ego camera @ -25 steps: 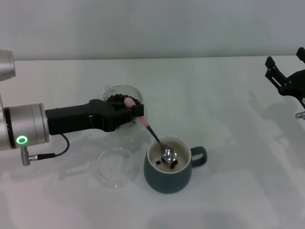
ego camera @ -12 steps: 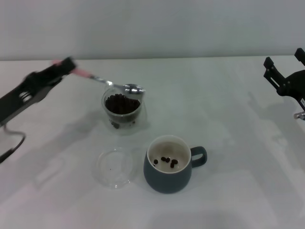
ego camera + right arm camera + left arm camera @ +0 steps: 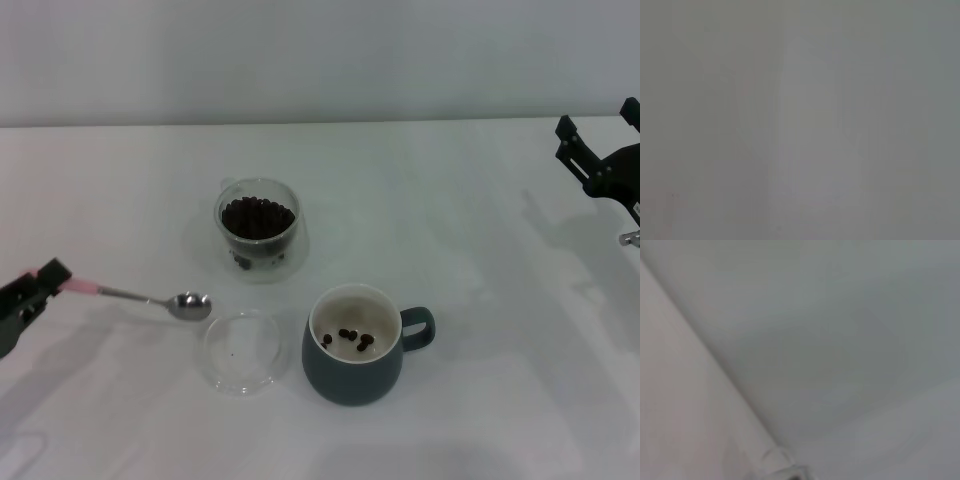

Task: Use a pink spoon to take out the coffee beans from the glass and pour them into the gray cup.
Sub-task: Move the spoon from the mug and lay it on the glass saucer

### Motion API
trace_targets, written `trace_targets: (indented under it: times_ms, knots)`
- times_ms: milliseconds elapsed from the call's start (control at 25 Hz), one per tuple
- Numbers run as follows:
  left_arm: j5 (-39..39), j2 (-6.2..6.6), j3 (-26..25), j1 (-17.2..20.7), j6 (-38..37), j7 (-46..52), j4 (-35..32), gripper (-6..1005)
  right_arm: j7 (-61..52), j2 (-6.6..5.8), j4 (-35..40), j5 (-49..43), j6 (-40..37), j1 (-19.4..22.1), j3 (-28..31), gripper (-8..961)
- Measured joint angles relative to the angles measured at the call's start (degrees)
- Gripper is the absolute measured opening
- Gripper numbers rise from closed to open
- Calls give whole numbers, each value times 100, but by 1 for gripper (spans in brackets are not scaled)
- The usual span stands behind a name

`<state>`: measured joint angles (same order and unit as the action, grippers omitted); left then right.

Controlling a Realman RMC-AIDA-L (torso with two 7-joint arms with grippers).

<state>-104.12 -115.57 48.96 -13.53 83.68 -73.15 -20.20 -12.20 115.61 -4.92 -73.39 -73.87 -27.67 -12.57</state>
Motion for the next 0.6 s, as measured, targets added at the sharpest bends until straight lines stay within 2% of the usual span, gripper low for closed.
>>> trace_targets:
  times_ms: [320, 600]
  knots:
    - [377, -39, 2, 29, -469, -29, 49, 130, -2, 0, -1, -1, 11, 11, 0, 860]
    - [440, -234, 41, -268, -913, -388, 98, 131, -2, 4, -3, -1, 13, 89, 0, 860]
